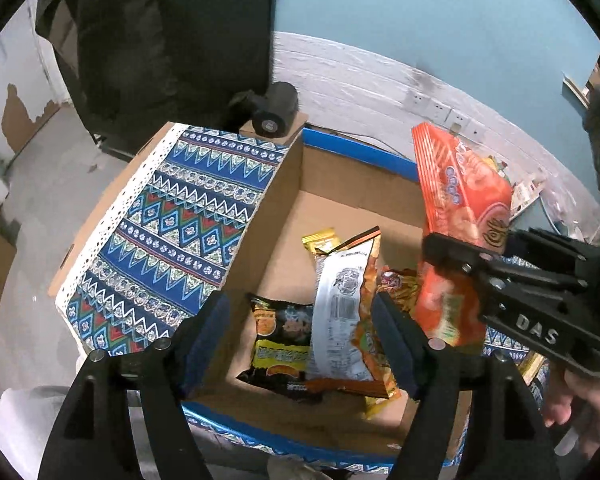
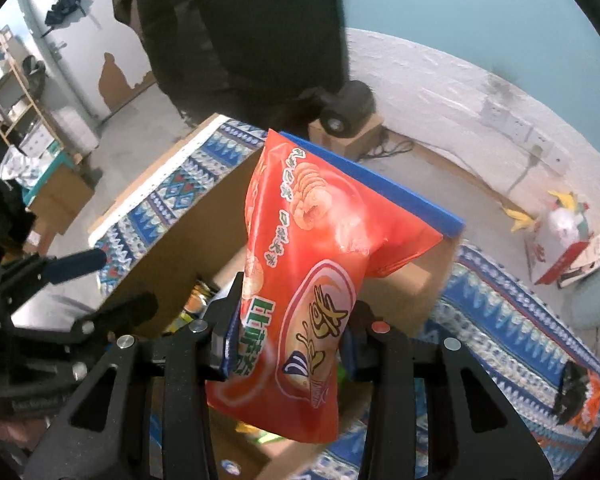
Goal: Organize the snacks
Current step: 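Carry both bags over the cardboard box and open both tools, then move both tools back over the remaining snacks on the cloth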
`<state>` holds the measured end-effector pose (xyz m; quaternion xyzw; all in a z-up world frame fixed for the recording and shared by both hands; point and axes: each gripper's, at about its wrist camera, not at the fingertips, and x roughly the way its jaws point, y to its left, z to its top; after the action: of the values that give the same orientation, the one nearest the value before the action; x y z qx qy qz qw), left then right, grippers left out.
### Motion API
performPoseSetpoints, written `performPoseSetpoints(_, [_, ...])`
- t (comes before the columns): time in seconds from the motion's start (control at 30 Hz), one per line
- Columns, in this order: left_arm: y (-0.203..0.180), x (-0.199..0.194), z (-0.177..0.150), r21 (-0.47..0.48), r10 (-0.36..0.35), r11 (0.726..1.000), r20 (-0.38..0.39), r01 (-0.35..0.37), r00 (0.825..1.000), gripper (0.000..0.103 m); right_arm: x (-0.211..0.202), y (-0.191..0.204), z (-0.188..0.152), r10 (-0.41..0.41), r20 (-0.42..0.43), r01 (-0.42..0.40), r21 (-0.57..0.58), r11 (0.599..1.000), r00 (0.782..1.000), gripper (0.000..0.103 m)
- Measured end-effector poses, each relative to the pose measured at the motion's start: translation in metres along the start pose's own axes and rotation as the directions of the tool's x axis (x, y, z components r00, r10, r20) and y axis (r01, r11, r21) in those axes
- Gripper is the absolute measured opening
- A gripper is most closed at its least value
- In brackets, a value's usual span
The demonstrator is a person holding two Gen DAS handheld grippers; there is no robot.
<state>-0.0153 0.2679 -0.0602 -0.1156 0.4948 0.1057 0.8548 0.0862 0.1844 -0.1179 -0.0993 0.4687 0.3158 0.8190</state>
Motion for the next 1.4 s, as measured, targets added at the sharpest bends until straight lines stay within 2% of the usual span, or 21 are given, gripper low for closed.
performPoseSetpoints(0.07, [0.002, 0.001, -0.001, 0.002, 0.008, 1.0, -0.004, -0.008, 1.0, 0.075, 0.006, 0.002, 0.002, -0.005, -0.009, 0.005, -0.004, 1.0, 1.0, 0.042])
performPoseSetpoints(0.17, [0.002, 0.002, -0.001, -0.008, 0.002, 1.0, -0.008, -0.002, 1.0, 0.075, 0.009, 0.001, 0.003, -0.003, -0.016, 0.003, 0.002, 1.0, 1.0, 0.06])
performPoseSetpoints(0.37, [-0.012, 0.0, 0.002, 0.016, -0.017, 1.0, -0.003, 0.017, 1.0, 0.075, -0.007, -0.006, 0.003, -0.022, 0.025, 0.022, 0.018, 1.0, 0.999, 0.073])
performPoseSetpoints(0.57, [-0.031, -0.002, 0.001, 0.05, -0.053, 0.997, -0.003, 0.054, 0.999, 0.075, -0.028, -0.018, -0.002, -0.054, 0.05, 0.053, 0.031, 0.998, 0.997, 0.076])
performPoseSetpoints(0.9, [-0.084, -0.002, -0.009, 0.165, -0.103, 0.981, -0.029, 0.106, 0.994, 0.075, -0.055, -0.052, -0.036, -0.131, 0.025, 0.131, 0.029, 0.991, 0.991, 0.077])
performPoseSetpoints(1.4, [-0.176, -0.005, -0.042, 0.378, -0.145, 0.911, -0.082, 0.165, 0.986, 0.075, -0.104, -0.127, -0.109, -0.245, -0.027, 0.246, 0.091, 0.965, 0.969, 0.077])
